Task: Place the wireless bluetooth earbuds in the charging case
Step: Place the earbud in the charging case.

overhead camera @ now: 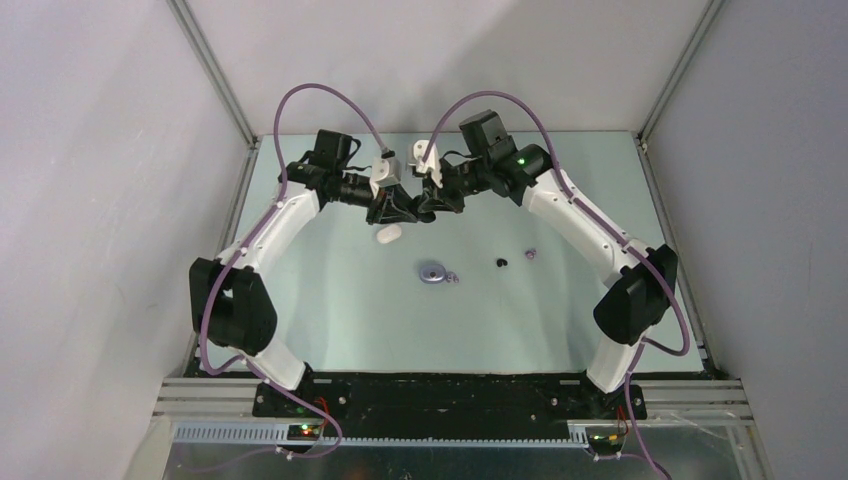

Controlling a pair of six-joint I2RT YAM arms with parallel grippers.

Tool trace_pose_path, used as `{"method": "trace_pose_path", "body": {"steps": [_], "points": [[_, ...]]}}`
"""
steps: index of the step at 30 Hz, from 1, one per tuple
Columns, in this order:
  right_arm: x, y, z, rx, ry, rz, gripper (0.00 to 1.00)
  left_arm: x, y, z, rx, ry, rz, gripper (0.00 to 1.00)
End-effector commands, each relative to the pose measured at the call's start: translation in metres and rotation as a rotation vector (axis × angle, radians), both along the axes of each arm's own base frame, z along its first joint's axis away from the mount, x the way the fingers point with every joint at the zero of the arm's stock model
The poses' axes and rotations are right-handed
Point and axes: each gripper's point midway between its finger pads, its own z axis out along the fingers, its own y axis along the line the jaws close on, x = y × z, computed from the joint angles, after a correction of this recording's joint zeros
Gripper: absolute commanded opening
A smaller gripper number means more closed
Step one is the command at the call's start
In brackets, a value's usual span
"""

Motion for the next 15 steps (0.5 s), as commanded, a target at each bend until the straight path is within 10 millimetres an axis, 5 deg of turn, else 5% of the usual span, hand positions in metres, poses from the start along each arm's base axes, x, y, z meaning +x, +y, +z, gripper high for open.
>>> {"method": "trace_pose_path", "body": {"steps": [1, 8, 11, 15], "points": [[-0.002, 0.013, 0.007, 0.037, 0.022, 0.022, 0.00, -0.003, -0.007, 0.026, -0.072, -0.078, -0.054, 0.00], [0.005, -0.001, -0.001, 0.046, 0.035, 0.006, 0.03, -0.001, -0.001, 0.034, -0.102, -0.072, -0.050, 0.00], [0.005, -0.003, -0.001, 0.068, -0.003, 0.005, 0.15, -0.004, 0.001, 0.035, -0.103, -0.070, -0.050, 0.00], [0.002, 0.004, 0.024, 0.129, -0.089, 0.017, 0.28, -0.004, 0.001, 0.033, -0.101, -0.055, -0.050, 0.00]]}}
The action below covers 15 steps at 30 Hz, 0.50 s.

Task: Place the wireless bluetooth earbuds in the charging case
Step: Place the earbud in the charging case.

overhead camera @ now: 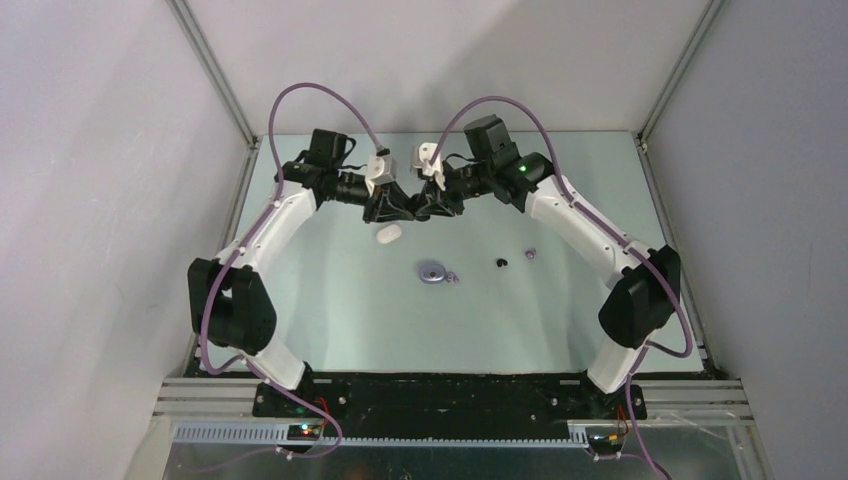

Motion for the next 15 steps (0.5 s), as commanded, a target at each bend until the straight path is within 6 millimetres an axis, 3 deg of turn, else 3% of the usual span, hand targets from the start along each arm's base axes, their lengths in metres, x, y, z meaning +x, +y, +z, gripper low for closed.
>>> {"method": "trace_pose_path", "body": {"steps": [1, 8, 13, 15], "points": [[-0.005, 0.004, 0.031, 0.067, -0.100, 0.003, 0.29, -0.007, -0.006, 0.031, -0.090, -0.058, -0.064, 0.00], [-0.021, 0.003, 0.065, 0.109, -0.197, 0.014, 0.36, -0.003, -0.006, 0.028, -0.087, -0.042, -0.056, 0.00], [-0.022, -0.008, 0.094, 0.141, -0.288, -0.022, 0.40, -0.002, -0.006, 0.028, -0.092, -0.036, -0.051, 0.00], [-0.019, -0.012, 0.095, 0.143, -0.286, -0.047, 0.42, -0.002, -0.006, 0.028, -0.095, -0.034, -0.051, 0.00]]}}
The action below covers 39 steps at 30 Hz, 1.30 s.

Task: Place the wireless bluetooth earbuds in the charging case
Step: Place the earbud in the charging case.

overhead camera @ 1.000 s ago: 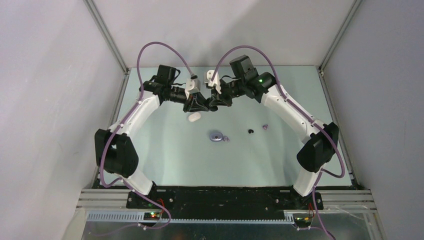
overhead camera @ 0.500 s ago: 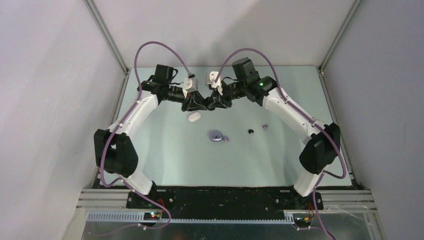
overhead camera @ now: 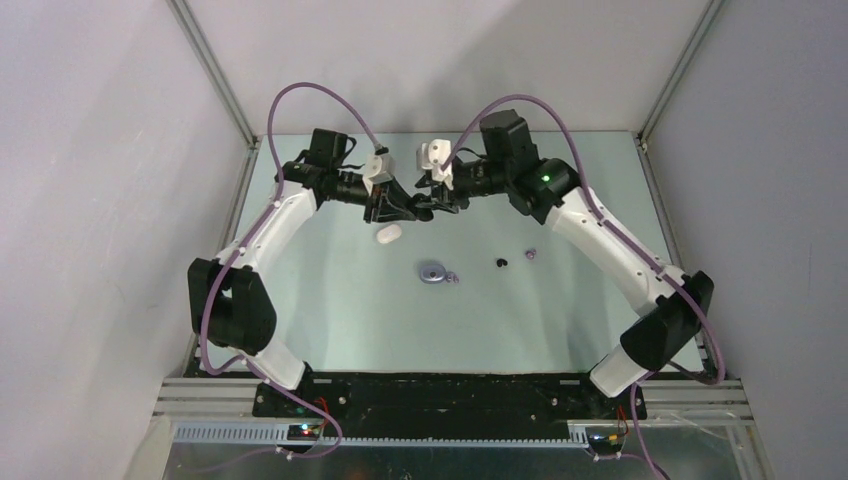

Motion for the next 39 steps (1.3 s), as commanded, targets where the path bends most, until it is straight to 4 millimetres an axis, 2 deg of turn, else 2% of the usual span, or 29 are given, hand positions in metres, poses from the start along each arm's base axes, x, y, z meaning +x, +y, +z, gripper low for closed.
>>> {"method": "trace_pose_path", "body": {"steps": [1, 6, 11, 25, 39], "points": [[0.004, -0.013, 0.036, 0.067, -0.086, -0.061, 0.43, 0.003, -0.003, 0.021, -0.055, -0.046, -0.022, 0.00], [0.020, -0.024, 0.006, 0.018, 0.043, -0.122, 0.54, 0.001, -0.001, 0.023, -0.049, -0.081, -0.023, 0.00], [0.027, -0.022, -0.016, 0.000, 0.133, -0.137, 0.58, -0.002, 0.001, 0.023, -0.035, -0.102, -0.033, 0.00], [0.026, -0.010, -0.038, -0.051, 0.099, -0.092, 0.56, -0.005, 0.003, 0.024, -0.016, -0.109, -0.031, 0.00], [0.036, -0.004, -0.054, -0.087, 0.084, -0.120, 0.54, -0.006, 0.003, 0.024, -0.019, -0.106, -0.032, 0.00]]}}
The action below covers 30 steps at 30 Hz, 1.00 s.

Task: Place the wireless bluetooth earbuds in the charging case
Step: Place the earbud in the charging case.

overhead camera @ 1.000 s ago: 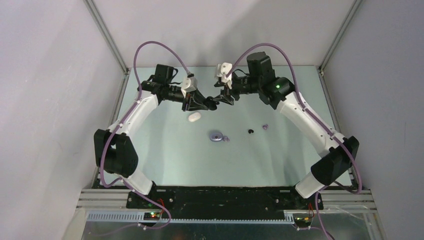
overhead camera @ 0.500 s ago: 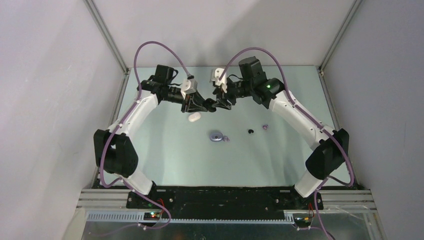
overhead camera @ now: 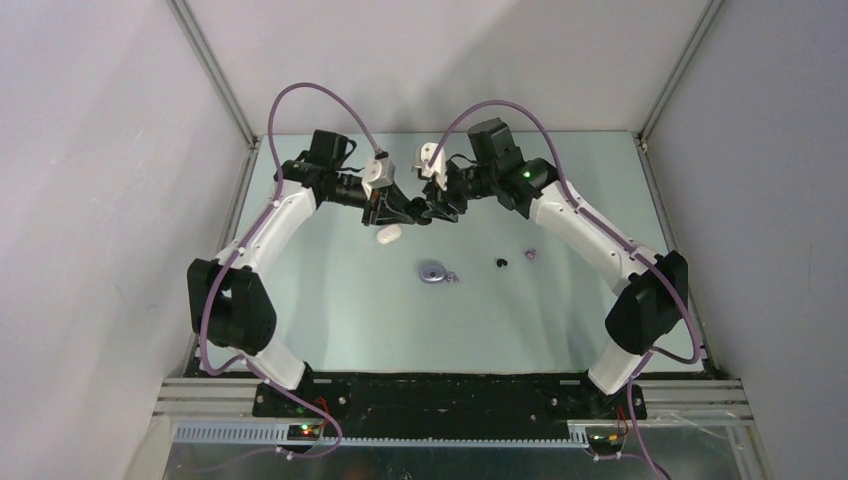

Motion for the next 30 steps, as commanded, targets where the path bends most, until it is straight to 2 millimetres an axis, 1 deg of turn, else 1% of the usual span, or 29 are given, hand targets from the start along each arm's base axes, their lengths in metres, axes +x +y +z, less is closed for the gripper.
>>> {"method": "trace_pose_path", "body": {"steps": [1, 6, 16, 19, 22, 23, 24, 27, 30], "points": [[0.007, 0.004, 0.002, 0.002, -0.039, -0.006, 0.54, 0.001, 0.001, 0.026, -0.033, -0.090, -0.010, 0.00], [0.008, 0.005, 0.001, 0.001, -0.040, -0.007, 0.53, 0.001, 0.001, 0.026, -0.034, -0.090, -0.012, 0.00], [0.002, 0.020, -0.005, -0.019, -0.058, 0.016, 0.52, 0.001, 0.000, 0.025, -0.026, -0.102, -0.014, 0.00], [0.004, 0.021, -0.006, -0.030, -0.066, 0.012, 0.52, 0.002, 0.001, 0.024, -0.022, -0.102, -0.013, 0.00], [0.002, 0.017, -0.008, -0.056, -0.070, 0.021, 0.52, 0.003, 0.002, 0.022, -0.011, -0.098, -0.004, 0.00], [0.000, 0.015, -0.004, -0.056, -0.086, 0.030, 0.52, 0.003, 0.002, 0.021, -0.009, -0.098, -0.002, 0.00], [-0.002, 0.012, -0.004, -0.065, -0.080, 0.035, 0.53, 0.004, 0.002, 0.021, -0.005, -0.099, 0.001, 0.00], [-0.012, 0.003, 0.009, -0.041, -0.086, 0.070, 0.55, 0.006, 0.002, 0.020, -0.004, -0.094, 0.012, 0.00], [-0.016, -0.005, 0.020, -0.016, -0.069, 0.069, 0.58, 0.009, 0.002, 0.019, -0.011, -0.086, 0.023, 0.00]]}}
